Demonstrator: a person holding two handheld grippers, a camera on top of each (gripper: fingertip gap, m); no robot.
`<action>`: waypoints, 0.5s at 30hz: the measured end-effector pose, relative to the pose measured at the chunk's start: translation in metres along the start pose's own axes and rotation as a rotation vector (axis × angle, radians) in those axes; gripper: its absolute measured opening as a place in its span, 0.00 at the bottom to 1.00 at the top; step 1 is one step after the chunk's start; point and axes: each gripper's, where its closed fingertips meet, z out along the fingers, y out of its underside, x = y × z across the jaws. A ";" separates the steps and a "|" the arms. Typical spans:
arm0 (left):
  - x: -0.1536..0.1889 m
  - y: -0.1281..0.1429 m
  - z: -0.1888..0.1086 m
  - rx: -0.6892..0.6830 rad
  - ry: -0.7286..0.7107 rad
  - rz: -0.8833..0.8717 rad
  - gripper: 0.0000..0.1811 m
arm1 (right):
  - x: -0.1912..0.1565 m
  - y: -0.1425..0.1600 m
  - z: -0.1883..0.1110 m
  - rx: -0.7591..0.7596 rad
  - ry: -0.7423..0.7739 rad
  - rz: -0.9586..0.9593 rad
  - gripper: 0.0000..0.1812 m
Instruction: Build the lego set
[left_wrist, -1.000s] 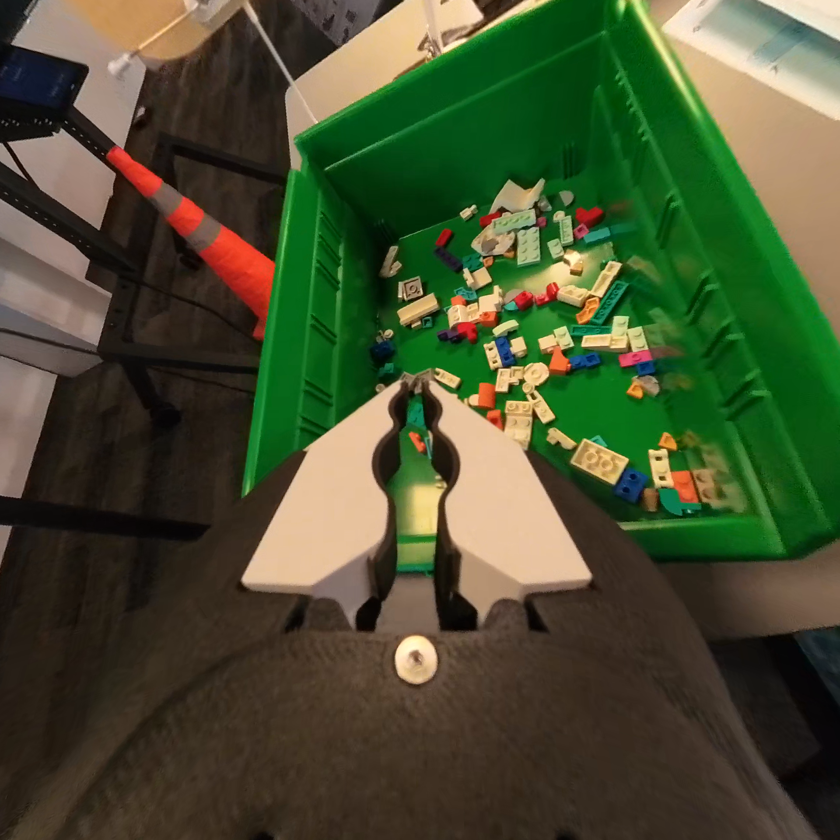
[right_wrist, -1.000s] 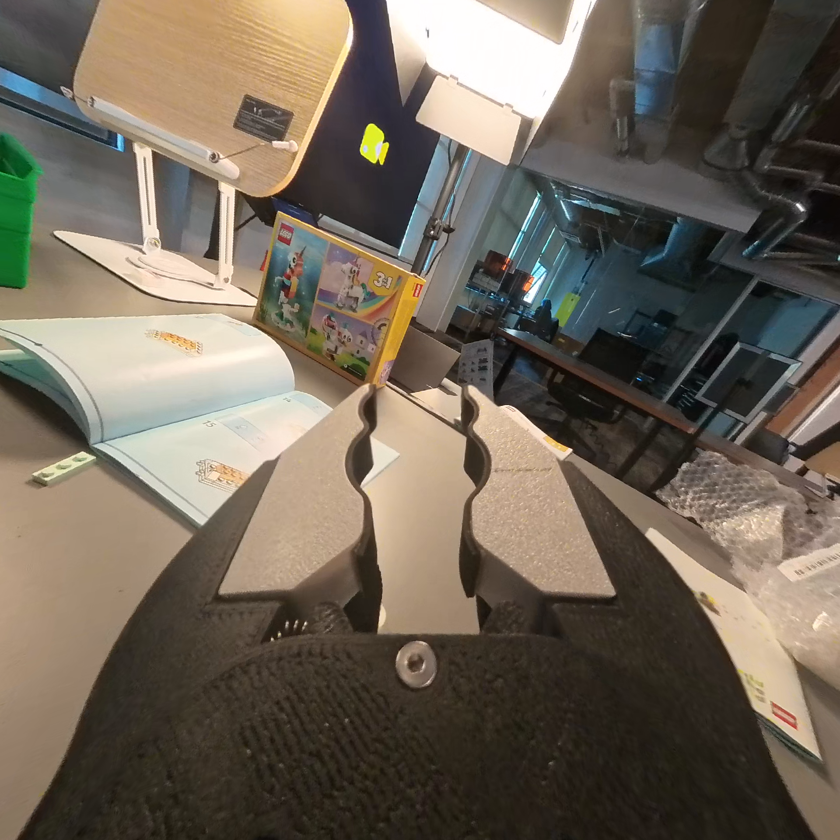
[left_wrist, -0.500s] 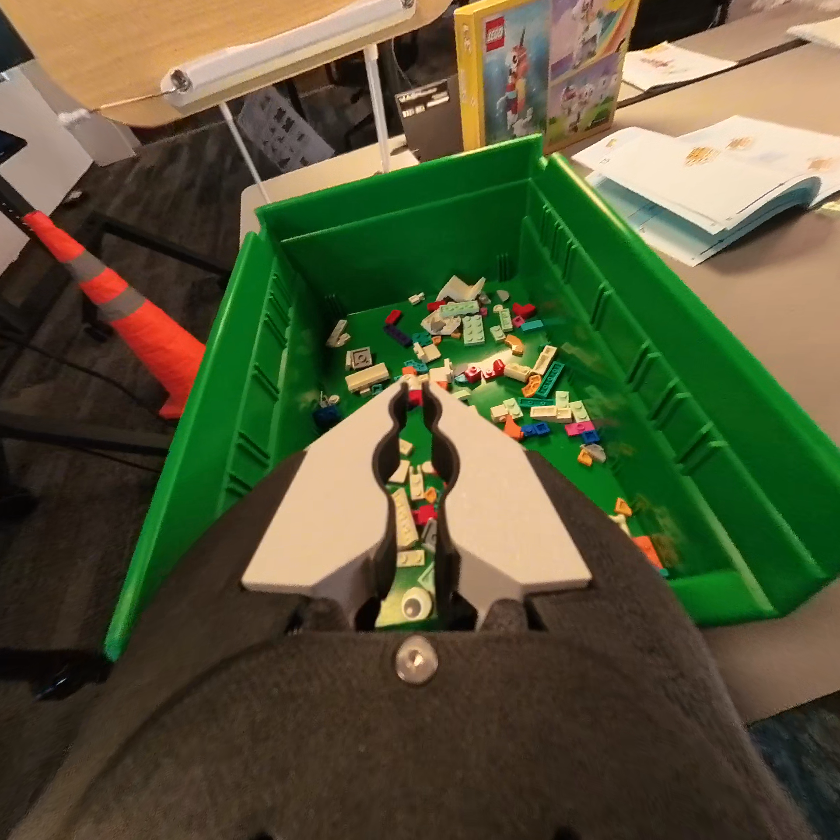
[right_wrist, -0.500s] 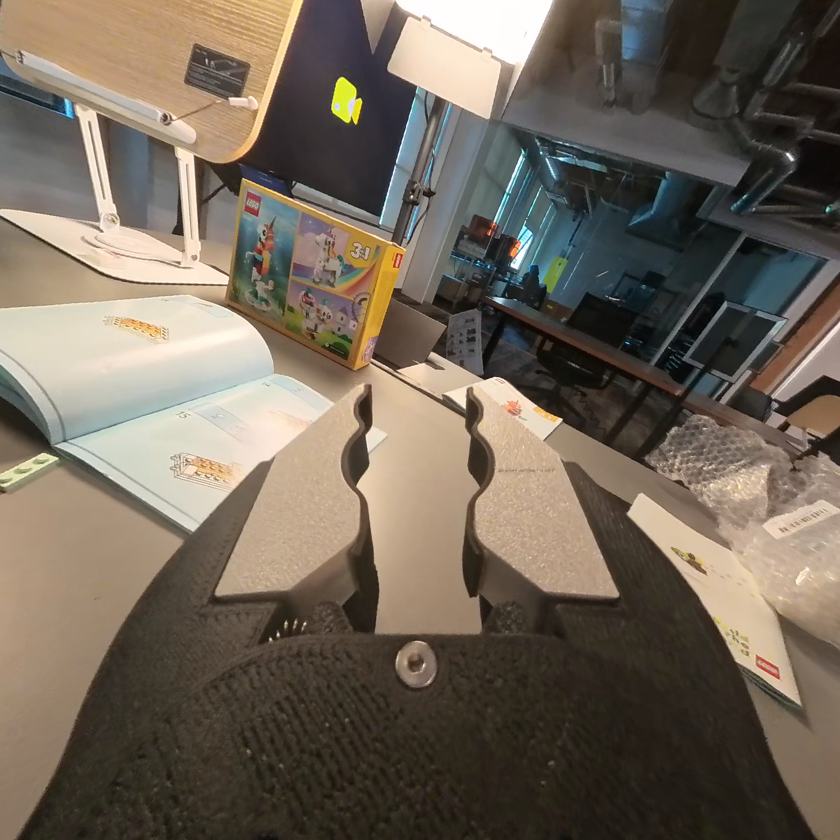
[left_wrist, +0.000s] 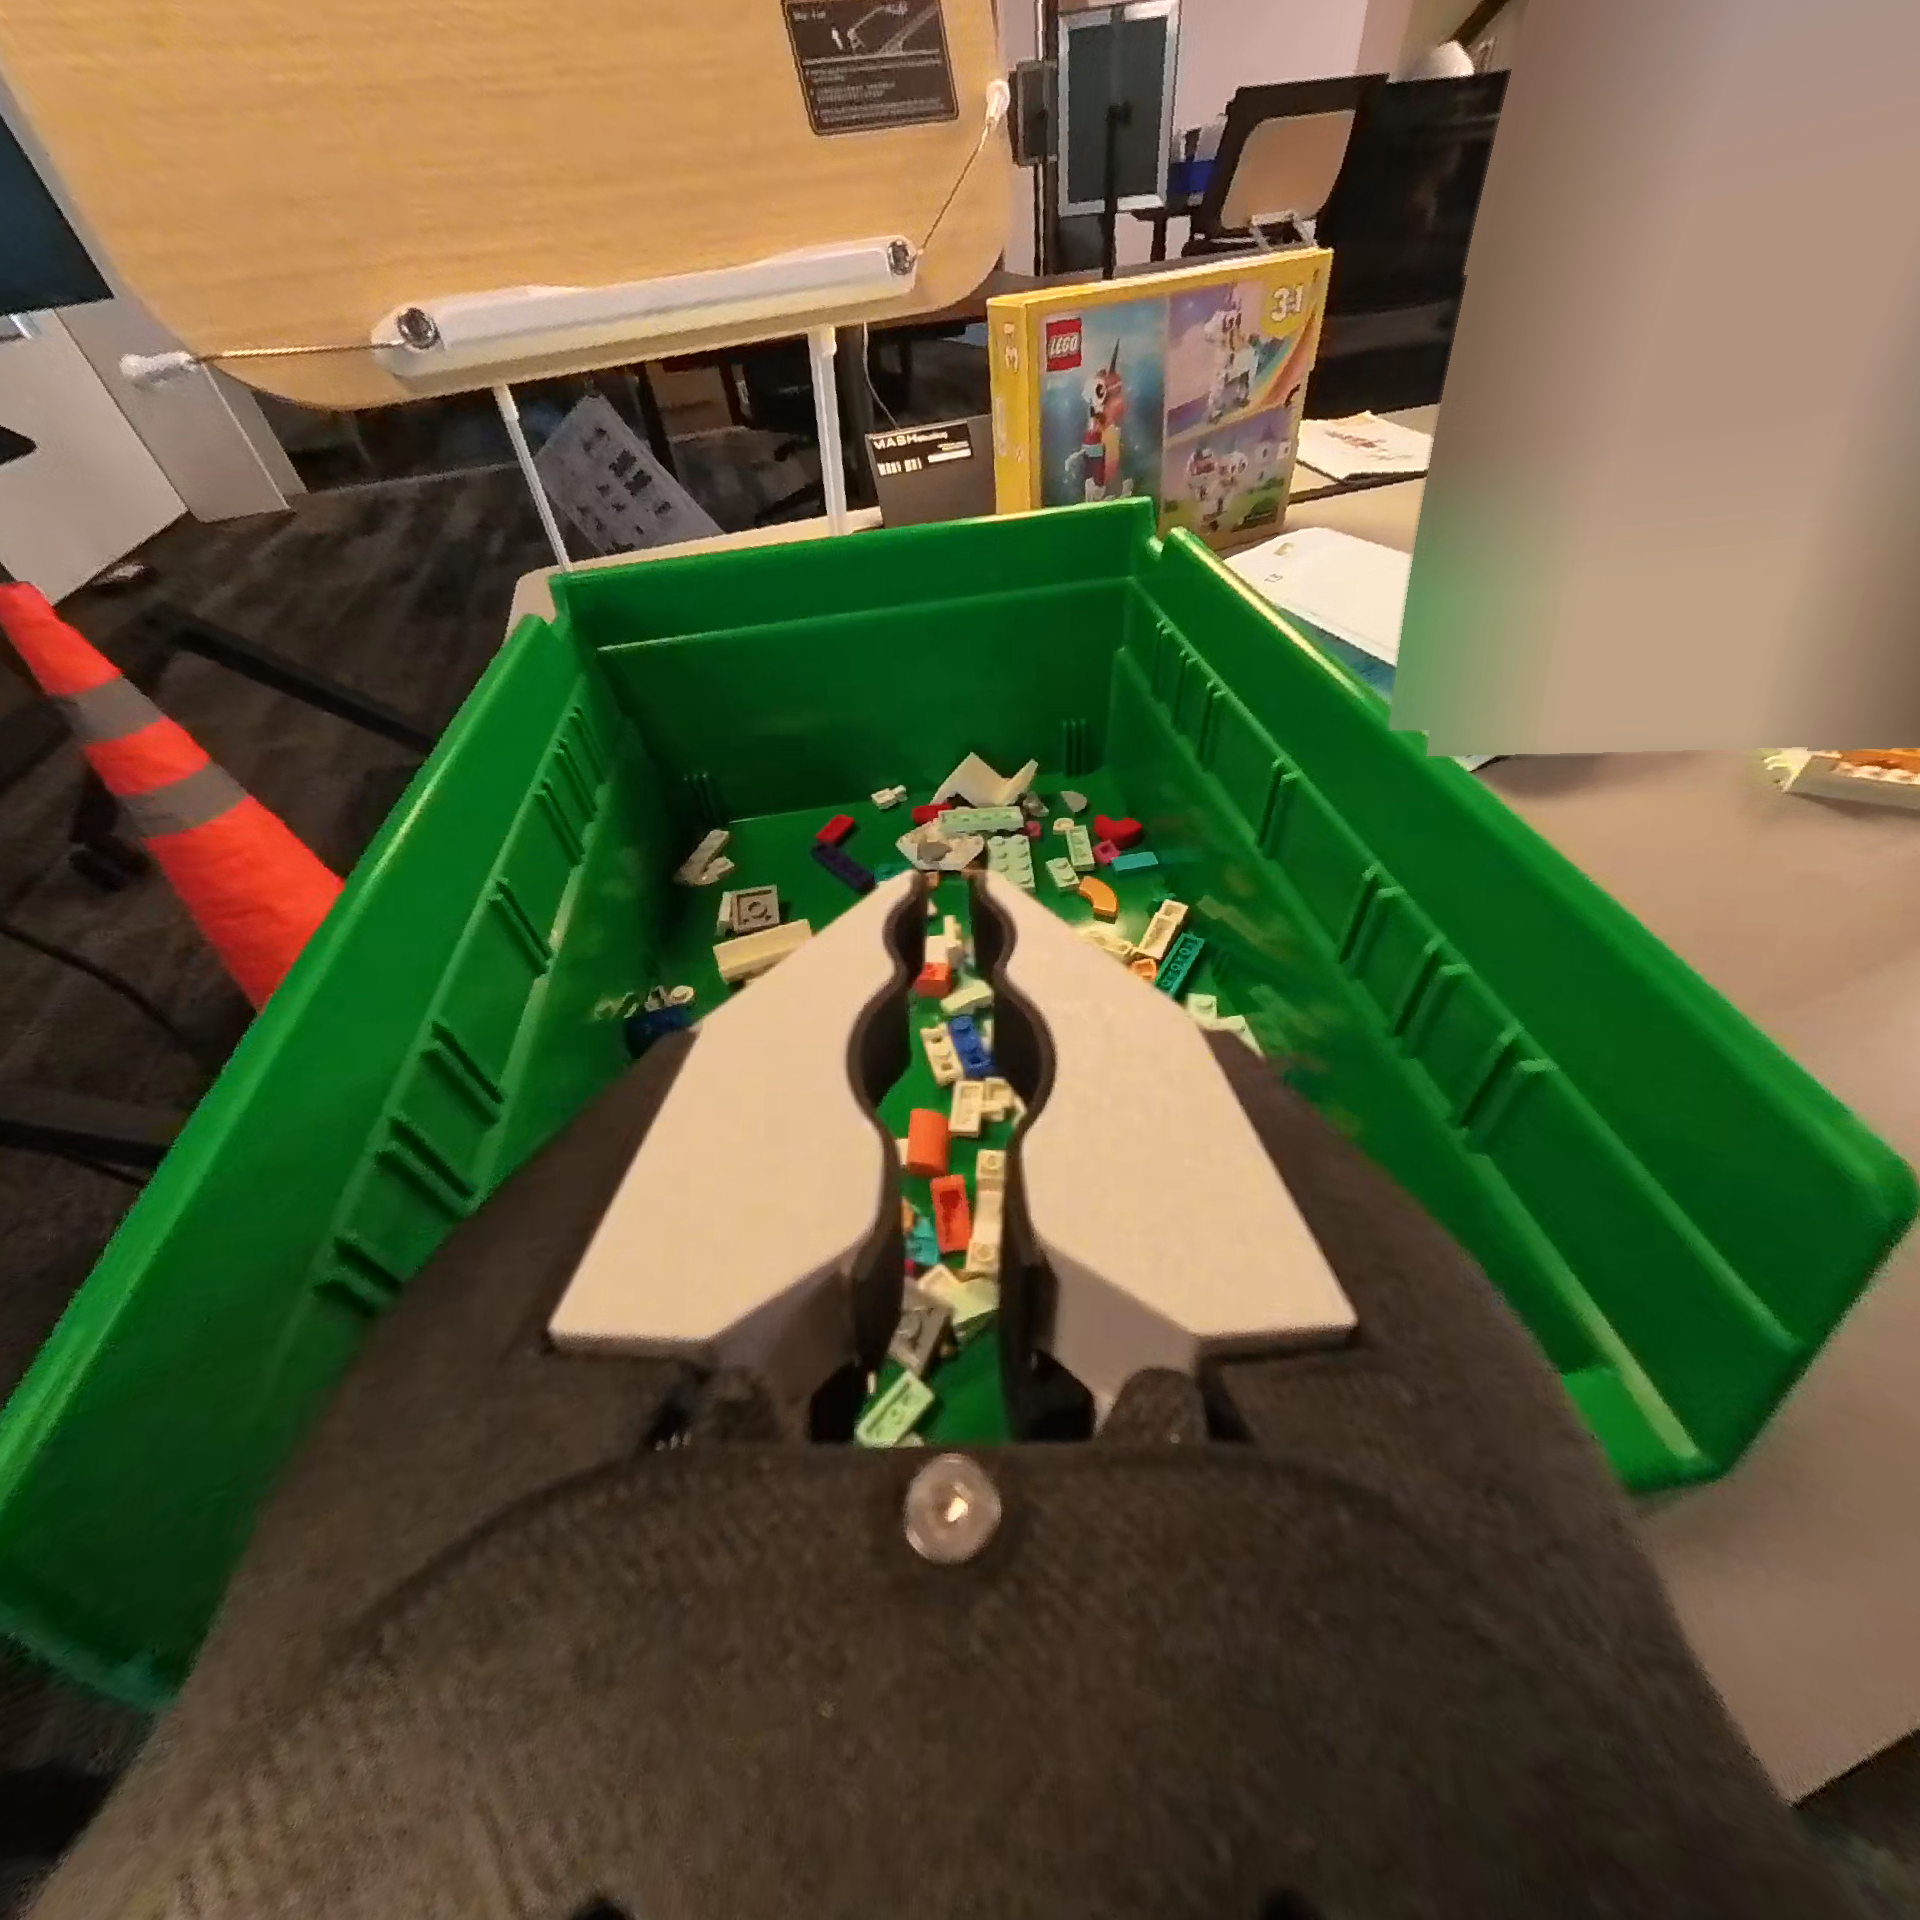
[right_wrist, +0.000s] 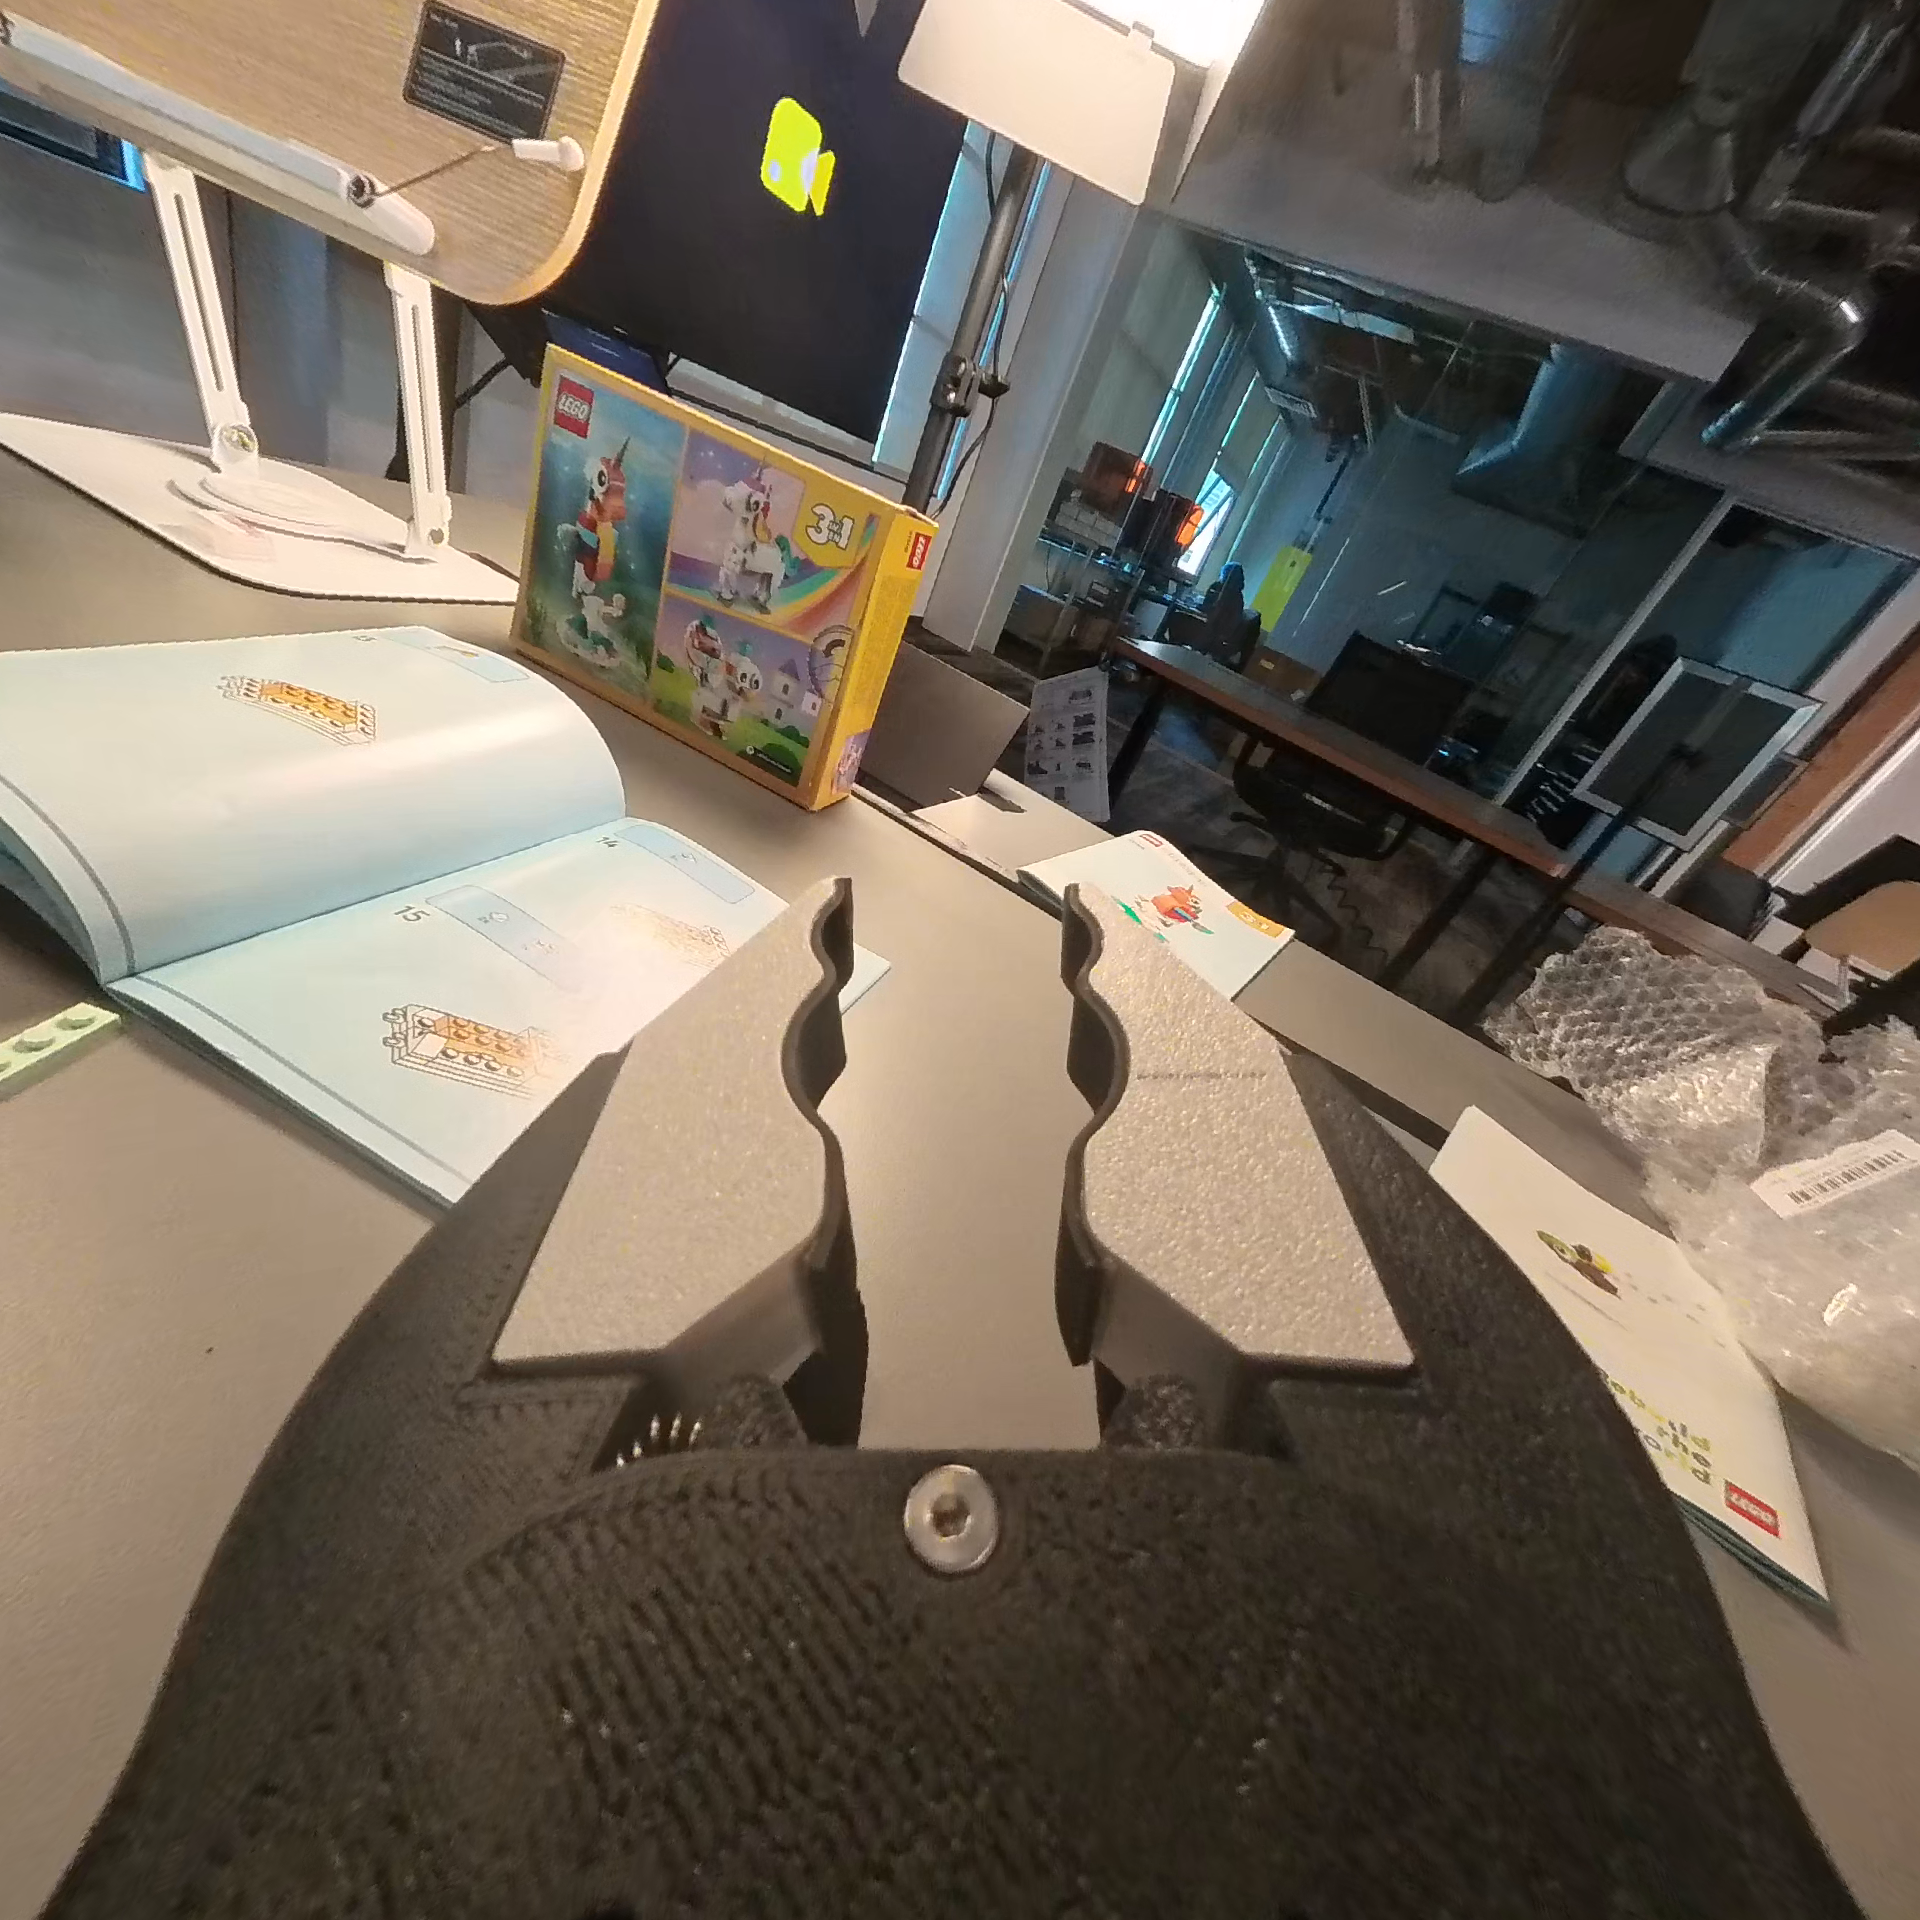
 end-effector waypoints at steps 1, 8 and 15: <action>0.002 0.001 0.001 -0.009 0.012 -0.007 0.04 | 0.000 0.000 0.000 -0.001 0.000 -0.001 0.21; 0.009 0.022 0.009 -0.177 0.083 -0.062 0.13 | 0.000 0.000 0.000 -0.003 0.004 -0.002 0.21; 0.007 0.014 0.006 -0.128 0.134 -0.114 0.13 | 0.001 0.000 0.000 0.000 0.006 0.003 0.21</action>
